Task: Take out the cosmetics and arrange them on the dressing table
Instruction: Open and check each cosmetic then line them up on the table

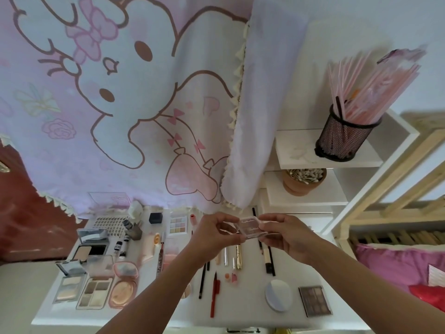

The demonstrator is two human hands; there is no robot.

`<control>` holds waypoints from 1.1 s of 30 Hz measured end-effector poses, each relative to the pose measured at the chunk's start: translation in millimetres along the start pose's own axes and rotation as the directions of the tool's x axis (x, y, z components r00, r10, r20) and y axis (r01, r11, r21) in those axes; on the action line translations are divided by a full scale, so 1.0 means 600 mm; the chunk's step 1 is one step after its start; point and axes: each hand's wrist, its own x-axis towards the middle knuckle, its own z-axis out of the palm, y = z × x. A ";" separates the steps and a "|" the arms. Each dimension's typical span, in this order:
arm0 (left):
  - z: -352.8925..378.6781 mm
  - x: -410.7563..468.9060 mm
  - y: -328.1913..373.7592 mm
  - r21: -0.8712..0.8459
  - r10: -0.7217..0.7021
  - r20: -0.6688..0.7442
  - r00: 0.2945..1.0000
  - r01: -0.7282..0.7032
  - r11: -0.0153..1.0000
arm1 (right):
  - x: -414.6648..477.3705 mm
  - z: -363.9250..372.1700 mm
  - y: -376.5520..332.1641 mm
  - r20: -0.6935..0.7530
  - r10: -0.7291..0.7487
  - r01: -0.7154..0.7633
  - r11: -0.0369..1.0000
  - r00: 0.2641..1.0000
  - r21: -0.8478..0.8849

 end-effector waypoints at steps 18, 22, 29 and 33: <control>-0.027 -0.015 0.008 -0.312 -0.033 0.097 0.995 0.062 0.948 | -0.026 0.006 -0.020 0.215 -0.130 0.193 0.932 0.968 -0.306; -0.031 -0.014 0.005 -0.356 -0.034 0.104 0.994 0.069 0.932 | -0.029 0.009 -0.023 0.255 -0.177 0.272 0.871 0.951 -0.409; -0.035 -0.015 0.000 -0.385 -0.028 0.105 0.994 0.067 0.920 | -0.024 0.011 -0.022 0.256 -0.242 0.335 0.834 0.936 -0.439; -0.037 -0.014 -0.002 -0.377 -0.023 0.104 0.994 0.061 0.924 | -0.020 0.013 -0.022 0.263 -0.267 0.361 0.825 0.927 -0.435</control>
